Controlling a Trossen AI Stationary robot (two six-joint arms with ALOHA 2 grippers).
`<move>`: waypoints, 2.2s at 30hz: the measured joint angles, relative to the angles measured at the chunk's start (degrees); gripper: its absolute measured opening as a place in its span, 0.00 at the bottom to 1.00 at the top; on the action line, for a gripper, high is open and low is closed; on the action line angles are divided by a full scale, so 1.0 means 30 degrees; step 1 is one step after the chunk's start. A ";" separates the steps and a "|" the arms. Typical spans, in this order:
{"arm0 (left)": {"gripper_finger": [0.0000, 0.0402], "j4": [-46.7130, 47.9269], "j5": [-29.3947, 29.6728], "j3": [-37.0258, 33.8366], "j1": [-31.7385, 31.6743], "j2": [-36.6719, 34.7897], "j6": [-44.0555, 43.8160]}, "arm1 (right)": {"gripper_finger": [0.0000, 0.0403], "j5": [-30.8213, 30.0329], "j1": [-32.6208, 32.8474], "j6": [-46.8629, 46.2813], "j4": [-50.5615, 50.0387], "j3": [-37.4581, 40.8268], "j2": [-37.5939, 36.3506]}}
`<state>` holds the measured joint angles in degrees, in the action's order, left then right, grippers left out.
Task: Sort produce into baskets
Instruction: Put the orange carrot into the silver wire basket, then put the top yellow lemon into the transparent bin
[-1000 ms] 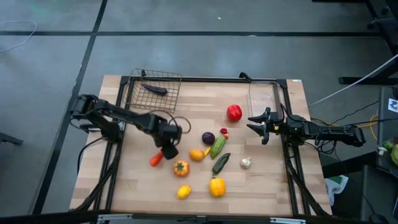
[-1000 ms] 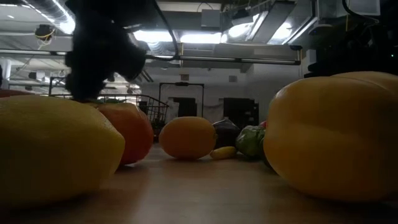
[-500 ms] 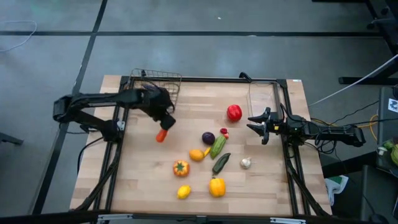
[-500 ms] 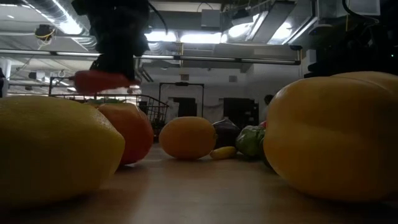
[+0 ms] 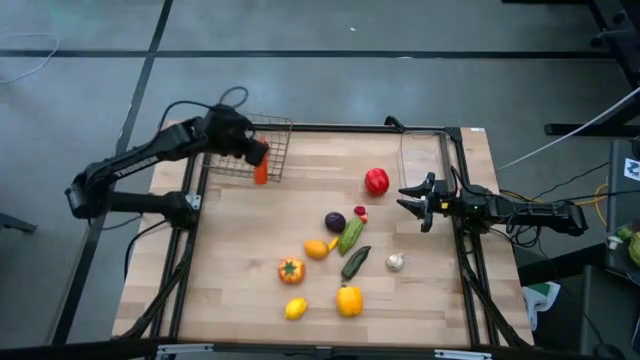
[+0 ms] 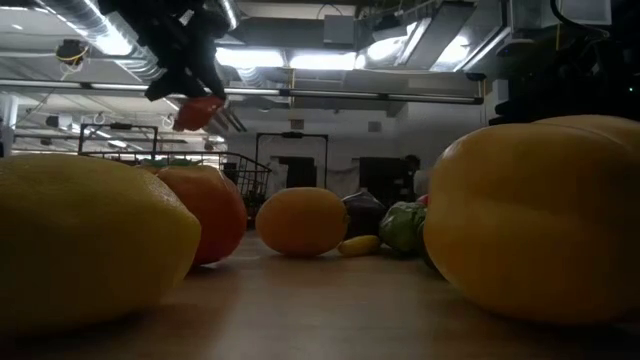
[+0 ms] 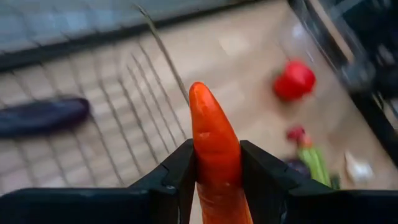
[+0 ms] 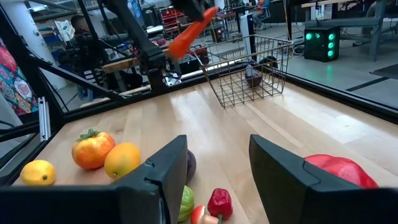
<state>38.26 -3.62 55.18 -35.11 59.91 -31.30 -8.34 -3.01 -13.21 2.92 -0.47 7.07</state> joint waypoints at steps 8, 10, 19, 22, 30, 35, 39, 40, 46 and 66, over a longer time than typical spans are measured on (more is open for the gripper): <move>0.27 -0.1510 0.2684 -0.0124 -0.2269 0.0626 0.0099 | 0.43 0.0007 0.0001 0.0000 0.0000 0.0000 0.0000; 0.27 -0.1531 0.2965 -0.0124 -0.2753 0.1053 0.0764 | 0.43 0.0003 0.0001 0.0000 0.0000 0.0000 -0.0002; 0.27 -0.1531 0.3170 -0.0146 -0.4176 0.3536 0.4521 | 0.43 0.0004 -0.0007 0.0000 0.0000 0.0000 -0.0003; 0.27 -0.1524 0.3170 -0.0151 -0.4444 0.4513 0.5460 | 0.43 0.0003 0.0001 0.0000 0.0000 0.0000 -0.0005; 0.27 -0.1473 0.3163 -0.0160 -0.4635 0.6778 0.7556 | 0.43 0.0000 -0.0007 0.0000 0.0000 0.0000 -0.0004; 0.27 -0.1492 0.3159 -0.0160 -0.4661 0.7507 0.9110 | 0.43 0.0003 -0.0004 0.0003 0.0000 0.0000 -0.0003; 0.27 -0.1414 0.3163 -0.0160 -0.4686 0.7792 1.0026 | 0.43 0.0002 -0.0002 0.0000 0.0000 0.0000 -0.0005; 0.27 -0.1393 0.3163 -0.0160 -0.4679 0.7832 1.0262 | 0.43 0.0000 -0.0005 0.0000 0.0000 0.0000 -0.0005; 0.27 -0.1415 0.3158 -0.0160 -0.4682 0.7836 1.0803 | 0.43 0.0000 -0.0005 0.0000 0.0000 0.0000 -0.0003; 0.57 -0.1560 0.3440 -0.0160 -0.4686 0.7836 1.0606 | 0.43 0.0005 -0.0002 0.0000 0.0000 0.0000 0.0000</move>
<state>33.58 6.70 54.70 -49.17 83.42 0.51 -8.32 -3.01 -13.21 2.92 -0.47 7.07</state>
